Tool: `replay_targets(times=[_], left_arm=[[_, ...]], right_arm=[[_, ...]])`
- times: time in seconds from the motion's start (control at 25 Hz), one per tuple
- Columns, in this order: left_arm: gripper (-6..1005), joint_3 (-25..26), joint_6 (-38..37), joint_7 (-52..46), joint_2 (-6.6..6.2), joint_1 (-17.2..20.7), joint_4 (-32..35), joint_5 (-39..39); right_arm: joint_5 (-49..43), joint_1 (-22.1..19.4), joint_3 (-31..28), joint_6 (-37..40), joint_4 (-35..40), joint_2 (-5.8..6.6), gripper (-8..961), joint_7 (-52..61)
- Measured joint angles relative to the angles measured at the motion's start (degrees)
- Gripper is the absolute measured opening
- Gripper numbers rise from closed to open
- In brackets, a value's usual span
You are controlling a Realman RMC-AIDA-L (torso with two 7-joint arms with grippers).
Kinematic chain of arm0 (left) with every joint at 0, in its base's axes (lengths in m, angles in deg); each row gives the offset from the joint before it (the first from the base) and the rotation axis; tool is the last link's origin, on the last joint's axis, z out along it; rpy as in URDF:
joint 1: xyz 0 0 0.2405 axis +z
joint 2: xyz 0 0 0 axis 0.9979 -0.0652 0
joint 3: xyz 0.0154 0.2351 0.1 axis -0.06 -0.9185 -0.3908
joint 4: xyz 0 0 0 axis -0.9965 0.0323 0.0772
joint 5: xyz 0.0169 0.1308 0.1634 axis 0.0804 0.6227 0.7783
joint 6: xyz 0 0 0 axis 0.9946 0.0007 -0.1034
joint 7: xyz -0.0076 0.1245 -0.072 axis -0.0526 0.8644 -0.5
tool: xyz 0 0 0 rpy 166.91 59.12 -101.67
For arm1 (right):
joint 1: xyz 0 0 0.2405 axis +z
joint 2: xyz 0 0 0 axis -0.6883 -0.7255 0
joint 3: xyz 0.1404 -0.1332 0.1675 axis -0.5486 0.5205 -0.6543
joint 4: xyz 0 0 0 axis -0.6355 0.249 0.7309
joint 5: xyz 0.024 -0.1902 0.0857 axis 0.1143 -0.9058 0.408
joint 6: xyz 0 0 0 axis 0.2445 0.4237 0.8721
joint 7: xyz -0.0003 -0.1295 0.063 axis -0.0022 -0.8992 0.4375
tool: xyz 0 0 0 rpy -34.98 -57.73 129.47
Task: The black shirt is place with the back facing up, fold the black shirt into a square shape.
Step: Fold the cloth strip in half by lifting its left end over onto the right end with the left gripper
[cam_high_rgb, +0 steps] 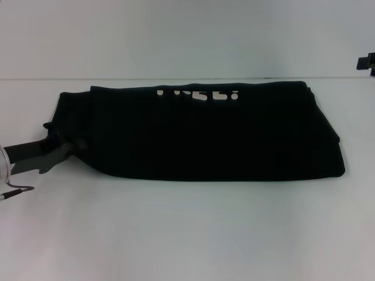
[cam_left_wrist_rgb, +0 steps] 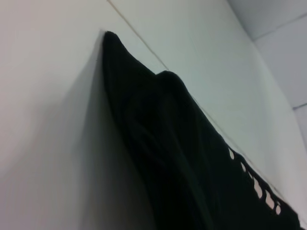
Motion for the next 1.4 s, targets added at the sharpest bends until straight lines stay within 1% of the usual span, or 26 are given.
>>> replay_targets(times=[0.12,0.24,0.36,0.64,0.96,1.28,1.4], left_arm=[[2,0.0,-0.6,0.0,-0.11,-0.2,1.1,0.8],[2,0.0,-1.4,0.0,-0.14,-0.2,2.3,0.9],[3,0.0,-1.8,0.0,-0.15,0.1,3.0,1.1],[3,0.3,-1.7,0.0,-0.25,0.5,3.2,1.1],[3,-0.3,-1.4,0.0,-0.20,-0.3,2.3,1.1],[2,0.9,-0.8,0.1,-0.14,0.2,1.2,0.0],[2,1.4,-1.1,0.2,-0.14,0.2,0.9,-1.6]], right_arm=[[-3.2,1.4,-0.2,3.5,0.9,0.62,464,3.7],[-7.4,2.4,-0.4,7.2,3.1,0.64,464,6.8],[-9.3,2.6,-0.5,8.7,3.9,0.48,464,8.0],[-9.6,1.9,-0.9,7.8,3.4,0.43,463,8.3],[-9.5,1.6,-1.3,7.1,3.4,0.45,463,8.1],[-9.6,1.6,-1.3,7.1,3.3,0.31,464,8.1],[-9.6,1.6,-1.3,7.3,3.3,0.31,464,8.2]])
